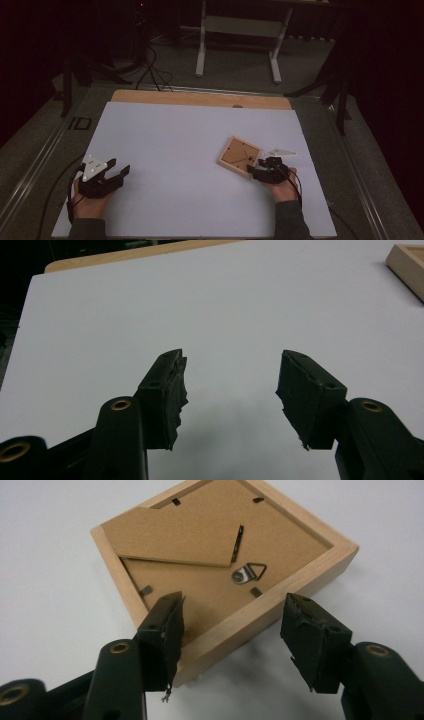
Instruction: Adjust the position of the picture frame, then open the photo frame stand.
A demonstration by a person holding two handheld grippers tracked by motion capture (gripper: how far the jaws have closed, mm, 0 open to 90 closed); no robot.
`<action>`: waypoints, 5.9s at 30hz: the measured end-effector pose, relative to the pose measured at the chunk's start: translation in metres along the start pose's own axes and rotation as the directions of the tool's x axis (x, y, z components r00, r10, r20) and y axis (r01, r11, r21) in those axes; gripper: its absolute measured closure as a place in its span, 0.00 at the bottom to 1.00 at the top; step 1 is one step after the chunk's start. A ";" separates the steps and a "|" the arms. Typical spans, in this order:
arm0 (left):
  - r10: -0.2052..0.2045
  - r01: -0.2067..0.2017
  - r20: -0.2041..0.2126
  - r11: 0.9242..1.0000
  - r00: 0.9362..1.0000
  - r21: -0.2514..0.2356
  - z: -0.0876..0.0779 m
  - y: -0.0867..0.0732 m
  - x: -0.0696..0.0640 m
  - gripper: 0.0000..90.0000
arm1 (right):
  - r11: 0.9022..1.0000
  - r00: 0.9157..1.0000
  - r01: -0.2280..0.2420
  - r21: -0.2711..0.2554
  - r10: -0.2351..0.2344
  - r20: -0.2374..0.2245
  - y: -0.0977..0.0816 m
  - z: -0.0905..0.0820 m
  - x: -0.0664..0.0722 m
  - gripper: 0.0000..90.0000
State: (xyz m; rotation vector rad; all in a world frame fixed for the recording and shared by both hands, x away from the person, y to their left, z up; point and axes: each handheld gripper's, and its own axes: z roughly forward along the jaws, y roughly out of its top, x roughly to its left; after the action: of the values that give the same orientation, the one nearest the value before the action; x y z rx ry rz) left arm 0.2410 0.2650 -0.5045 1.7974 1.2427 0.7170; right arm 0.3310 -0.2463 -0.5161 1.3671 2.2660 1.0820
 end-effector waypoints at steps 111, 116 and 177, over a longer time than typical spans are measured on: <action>0.043 -0.043 0.007 0.999 0.999 0.022 0.007 0.002 -0.006 0.49 | 0.995 0.985 0.093 -0.038 -0.097 -0.141 0.039 0.064 0.077 0.72; 0.041 -0.042 0.007 0.999 0.999 0.012 0.005 0.002 -0.006 0.49 | 0.991 0.985 0.120 -0.050 -0.126 -0.121 0.038 0.063 0.080 0.72; 0.037 -0.036 0.091 0.999 0.995 -0.007 0.022 0.021 -0.022 0.48 | 0.951 0.950 0.290 -0.105 -0.300 -0.088 0.022 0.046 0.096 1.00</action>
State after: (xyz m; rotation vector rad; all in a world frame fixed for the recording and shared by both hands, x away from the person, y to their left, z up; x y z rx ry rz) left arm 0.2614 0.2339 -0.4975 1.8321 1.1496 0.6514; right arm 0.3224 -0.1381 -0.5187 0.9172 2.3645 1.1571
